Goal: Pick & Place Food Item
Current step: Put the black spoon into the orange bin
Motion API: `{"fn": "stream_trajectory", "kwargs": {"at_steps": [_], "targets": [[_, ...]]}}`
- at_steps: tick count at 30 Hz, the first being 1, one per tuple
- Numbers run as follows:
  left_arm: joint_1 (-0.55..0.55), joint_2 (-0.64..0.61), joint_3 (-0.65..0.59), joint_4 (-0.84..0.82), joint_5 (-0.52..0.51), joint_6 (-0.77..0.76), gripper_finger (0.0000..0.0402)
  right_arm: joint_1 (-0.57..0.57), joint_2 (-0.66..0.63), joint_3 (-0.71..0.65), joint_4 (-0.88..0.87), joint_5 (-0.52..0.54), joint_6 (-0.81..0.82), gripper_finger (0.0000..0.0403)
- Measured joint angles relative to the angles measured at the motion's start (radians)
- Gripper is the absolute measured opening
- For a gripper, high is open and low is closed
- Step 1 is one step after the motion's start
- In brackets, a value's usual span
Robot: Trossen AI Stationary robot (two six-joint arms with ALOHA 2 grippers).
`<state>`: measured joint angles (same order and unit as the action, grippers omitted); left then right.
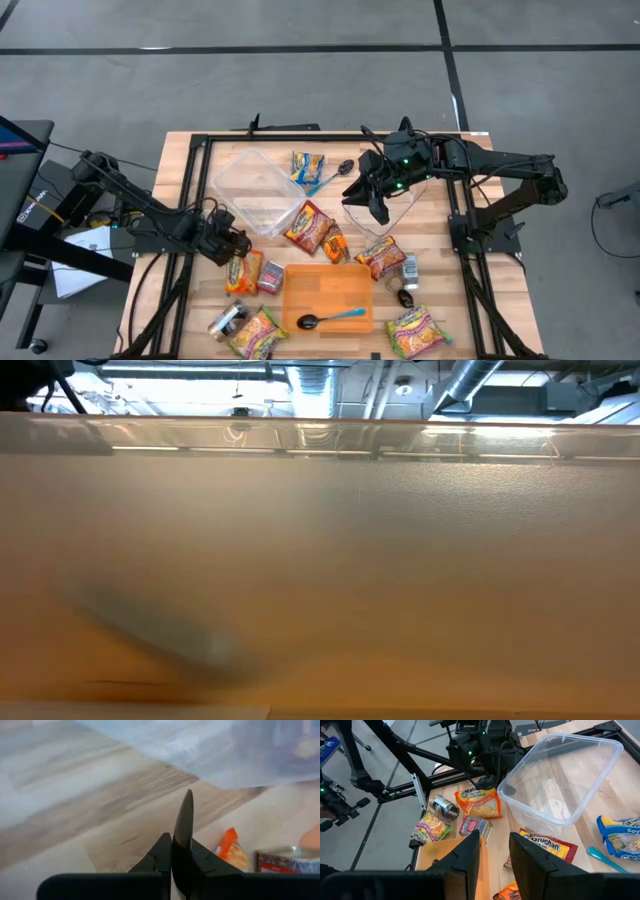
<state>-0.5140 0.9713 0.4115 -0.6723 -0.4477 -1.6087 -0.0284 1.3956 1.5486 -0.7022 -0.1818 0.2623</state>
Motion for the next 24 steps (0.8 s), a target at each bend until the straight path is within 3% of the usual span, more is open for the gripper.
{"fn": "stream_trajectory", "kwargs": {"at_steps": [11,24], "targets": [[0.000,-0.139,0.002,-0.055,0.003,0.323,0.0007,0.000,0.000,0.000,-0.004,0.000,0.000,0.0100],[0.000,-0.351,0.002,0.063,0.125,0.406,0.0008,0.000,0.000,0.000,-0.001,0.000,-0.012,0.0100]]}}
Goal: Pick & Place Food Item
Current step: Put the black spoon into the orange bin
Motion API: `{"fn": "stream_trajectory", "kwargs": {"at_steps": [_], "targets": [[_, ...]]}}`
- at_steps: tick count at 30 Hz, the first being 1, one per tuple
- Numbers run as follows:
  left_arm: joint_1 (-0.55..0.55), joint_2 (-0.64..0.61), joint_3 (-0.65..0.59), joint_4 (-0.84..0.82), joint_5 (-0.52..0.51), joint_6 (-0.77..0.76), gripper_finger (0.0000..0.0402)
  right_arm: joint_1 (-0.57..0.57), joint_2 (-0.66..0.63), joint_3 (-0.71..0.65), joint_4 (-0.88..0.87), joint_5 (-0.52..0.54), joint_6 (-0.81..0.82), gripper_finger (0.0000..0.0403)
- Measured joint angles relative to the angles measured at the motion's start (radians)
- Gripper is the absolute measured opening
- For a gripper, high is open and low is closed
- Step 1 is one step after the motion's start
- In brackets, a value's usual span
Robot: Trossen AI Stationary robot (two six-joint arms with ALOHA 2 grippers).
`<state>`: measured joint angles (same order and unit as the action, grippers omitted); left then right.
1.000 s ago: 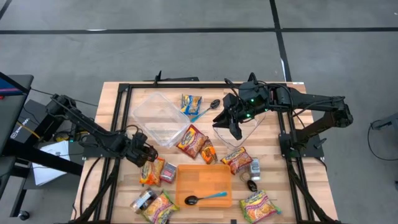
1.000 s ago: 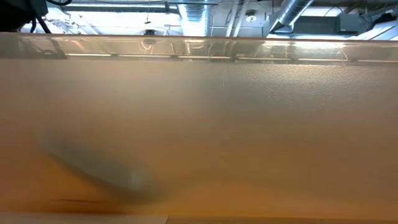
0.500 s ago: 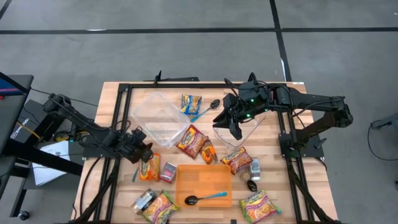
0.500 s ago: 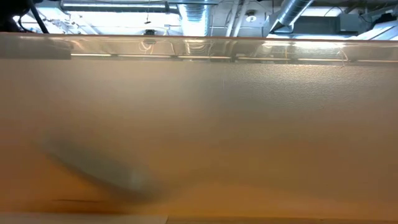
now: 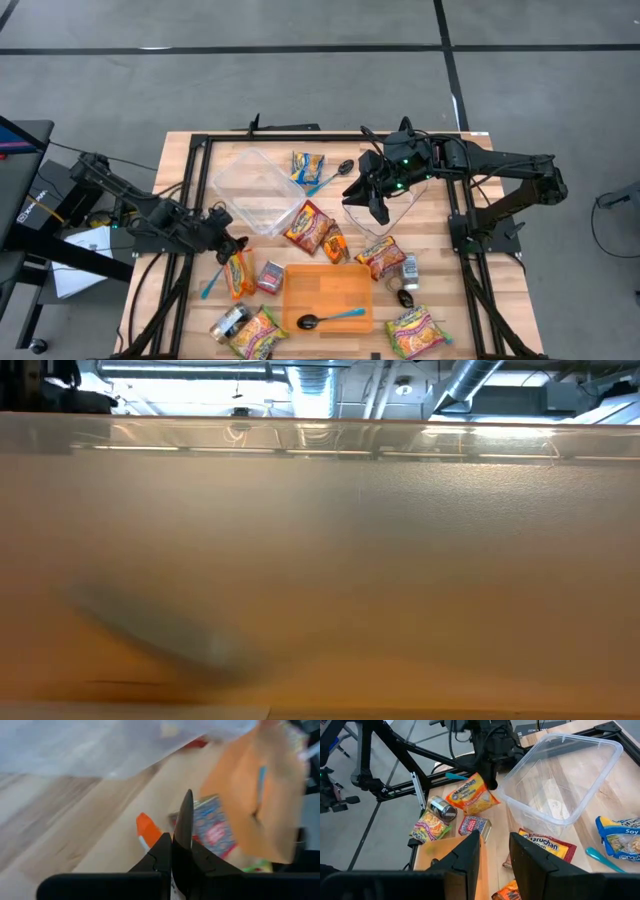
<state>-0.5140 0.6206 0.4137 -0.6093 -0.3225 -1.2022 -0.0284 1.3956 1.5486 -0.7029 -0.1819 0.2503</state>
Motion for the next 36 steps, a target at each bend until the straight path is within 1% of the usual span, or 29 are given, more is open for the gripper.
{"fn": "stream_trajectory", "kwargs": {"at_steps": [4,9,15,20,24,26,28,31,36], "targets": [[0.000,-0.045,0.000,0.046,0.001,0.005,0.0008,0.000,0.000,0.000,0.000,0.000,-0.011,0.0100],[0.000,-0.073,0.000,0.091,0.001,0.060,0.0008,0.000,0.000,0.000,0.000,0.000,-0.014,0.0100],[0.000,-0.075,0.000,0.168,-0.029,0.118,0.0011,0.000,0.000,0.000,0.000,0.000,-0.014,0.0100],[0.000,-0.075,0.000,0.216,-0.044,0.137,0.0011,0.000,-0.001,0.000,-0.001,0.000,-0.014,0.0100],[-0.001,-0.076,0.000,0.312,-0.037,0.211,0.0012,0.000,-0.001,0.000,-0.001,0.000,-0.014,0.0100],[-0.001,-0.076,0.001,0.310,-0.021,0.233,0.0013,0.000,-0.001,0.000,-0.001,0.000,-0.015,0.0100],[-0.001,-0.066,0.001,0.280,-0.009,0.212,0.0014,0.000,-0.001,0.000,-0.001,0.000,-0.021,0.0100],[-0.001,-0.048,0.000,0.279,0.014,0.205,0.0018,0.000,-0.001,0.000,-0.001,0.000,-0.025,0.0100],[-0.001,-0.025,0.000,0.240,0.005,0.200,0.0020,0.000,-0.001,0.000,-0.001,0.000,-0.040,0.0100]]}}
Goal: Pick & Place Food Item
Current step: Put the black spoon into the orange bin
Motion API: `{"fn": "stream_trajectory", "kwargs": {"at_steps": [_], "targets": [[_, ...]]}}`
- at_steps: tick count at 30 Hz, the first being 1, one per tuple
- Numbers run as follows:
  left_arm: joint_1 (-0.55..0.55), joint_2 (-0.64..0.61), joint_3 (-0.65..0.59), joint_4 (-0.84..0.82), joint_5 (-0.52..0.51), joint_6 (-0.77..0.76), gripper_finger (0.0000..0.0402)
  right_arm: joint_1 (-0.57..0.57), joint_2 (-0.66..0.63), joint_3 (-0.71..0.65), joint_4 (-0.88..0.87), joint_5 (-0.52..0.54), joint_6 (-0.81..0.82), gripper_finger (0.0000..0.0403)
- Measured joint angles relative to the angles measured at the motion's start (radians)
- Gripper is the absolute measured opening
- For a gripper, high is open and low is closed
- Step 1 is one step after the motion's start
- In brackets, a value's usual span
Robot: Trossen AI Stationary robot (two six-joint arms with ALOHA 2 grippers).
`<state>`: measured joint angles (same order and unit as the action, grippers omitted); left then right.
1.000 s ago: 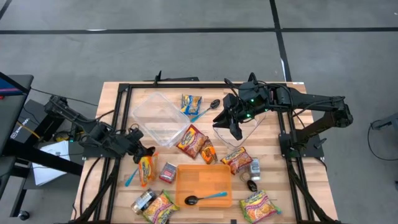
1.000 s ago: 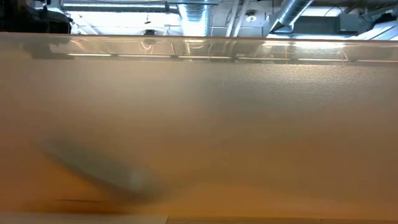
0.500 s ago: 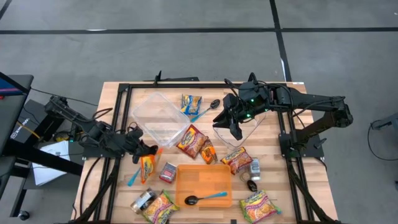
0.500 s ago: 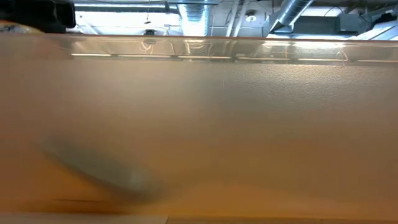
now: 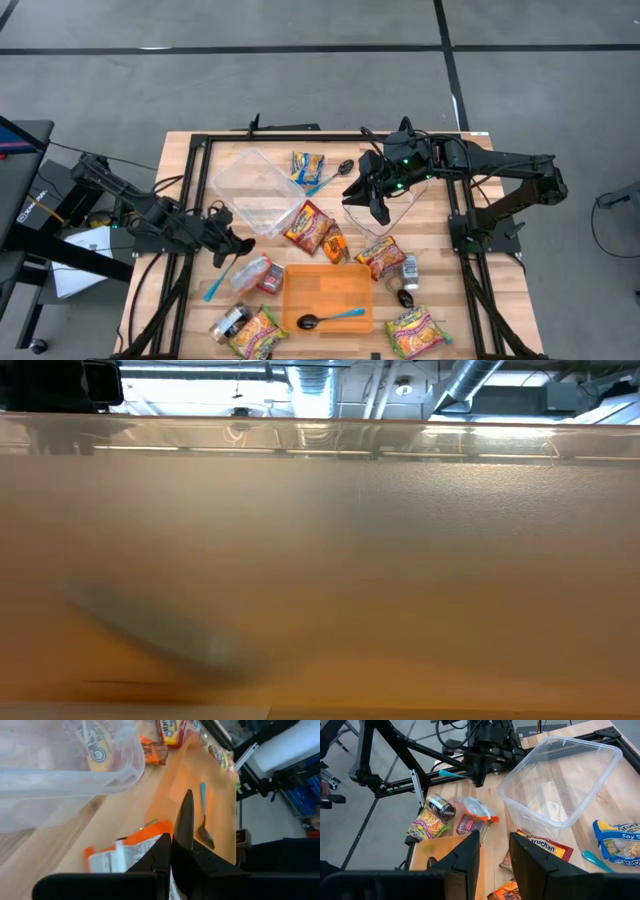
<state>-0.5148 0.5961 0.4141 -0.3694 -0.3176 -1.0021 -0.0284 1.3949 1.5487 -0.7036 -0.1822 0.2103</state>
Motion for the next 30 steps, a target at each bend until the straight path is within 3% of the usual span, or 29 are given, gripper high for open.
{"fn": "stream_trajectory", "kwargs": {"at_steps": [8,18,24,30], "targets": [[0.000,-0.020,0.000,0.170,-0.062,0.095,0.0009,0.000,0.000,0.000,0.001,0.000,-0.001,0.0100],[0.024,0.007,0.000,0.639,-0.323,0.465,0.0009,0.000,0.000,0.000,0.079,0.000,0.003,0.0100],[0.120,0.118,0.000,0.998,-0.392,0.735,0.0007,-0.014,0.020,-0.001,0.170,-0.001,0.050,0.0100],[0.238,0.302,0.006,1.338,-0.386,0.843,0.0008,-0.027,0.060,-0.004,0.226,-0.023,0.090,0.0100]]}}
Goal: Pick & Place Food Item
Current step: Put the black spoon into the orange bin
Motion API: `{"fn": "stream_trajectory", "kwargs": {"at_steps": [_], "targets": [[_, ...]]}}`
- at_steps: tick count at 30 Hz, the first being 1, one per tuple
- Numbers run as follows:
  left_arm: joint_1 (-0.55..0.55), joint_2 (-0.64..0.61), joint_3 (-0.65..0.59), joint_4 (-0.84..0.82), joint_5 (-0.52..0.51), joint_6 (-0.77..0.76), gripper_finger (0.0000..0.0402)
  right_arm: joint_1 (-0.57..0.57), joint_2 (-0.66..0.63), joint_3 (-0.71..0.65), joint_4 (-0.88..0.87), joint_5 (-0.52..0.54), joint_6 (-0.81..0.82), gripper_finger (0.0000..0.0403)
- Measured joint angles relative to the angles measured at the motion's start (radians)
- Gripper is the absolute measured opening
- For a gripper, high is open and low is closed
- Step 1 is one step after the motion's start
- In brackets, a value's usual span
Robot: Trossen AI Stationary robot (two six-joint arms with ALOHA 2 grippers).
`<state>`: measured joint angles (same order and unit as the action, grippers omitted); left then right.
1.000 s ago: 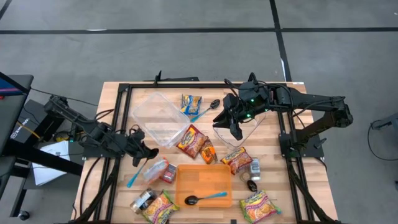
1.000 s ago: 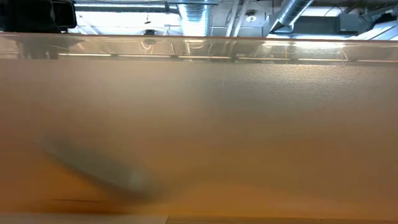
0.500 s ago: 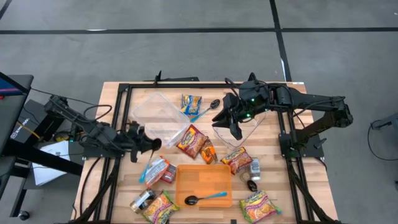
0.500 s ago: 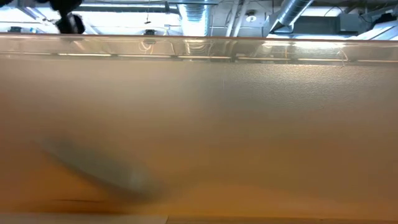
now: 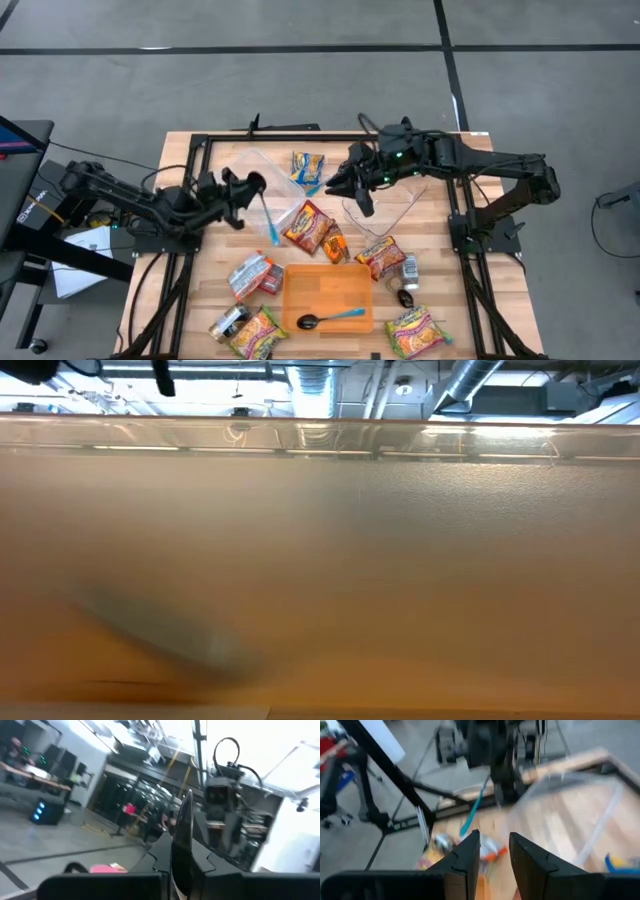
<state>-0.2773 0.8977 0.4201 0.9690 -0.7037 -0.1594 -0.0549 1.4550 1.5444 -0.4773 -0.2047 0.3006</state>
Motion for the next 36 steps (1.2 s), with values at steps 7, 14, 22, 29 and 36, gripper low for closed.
{"fn": "stream_trajectory", "kwargs": {"at_steps": [7,14,22,29,36], "targets": [[0.094,0.178,0.095,0.042,0.108,0.021,0.0008,-0.007,0.091,0.006,0.157,-0.062,0.054,0.0103],[0.166,0.237,0.171,0.044,0.214,0.027,0.0008,-0.044,0.169,0.004,0.203,-0.215,0.116,0.0145],[0.222,0.243,0.189,0.045,0.290,0.021,0.0010,-0.068,0.205,0.005,0.309,-0.272,0.139,0.0217],[0.222,0.243,0.189,0.045,0.292,0.021,0.0010,-0.097,0.258,0.005,0.406,-0.348,0.206,0.0227],[0.222,0.243,0.189,0.045,0.292,0.021,0.0011,-0.113,0.288,0.005,0.476,-0.396,0.250,0.0214]]}}
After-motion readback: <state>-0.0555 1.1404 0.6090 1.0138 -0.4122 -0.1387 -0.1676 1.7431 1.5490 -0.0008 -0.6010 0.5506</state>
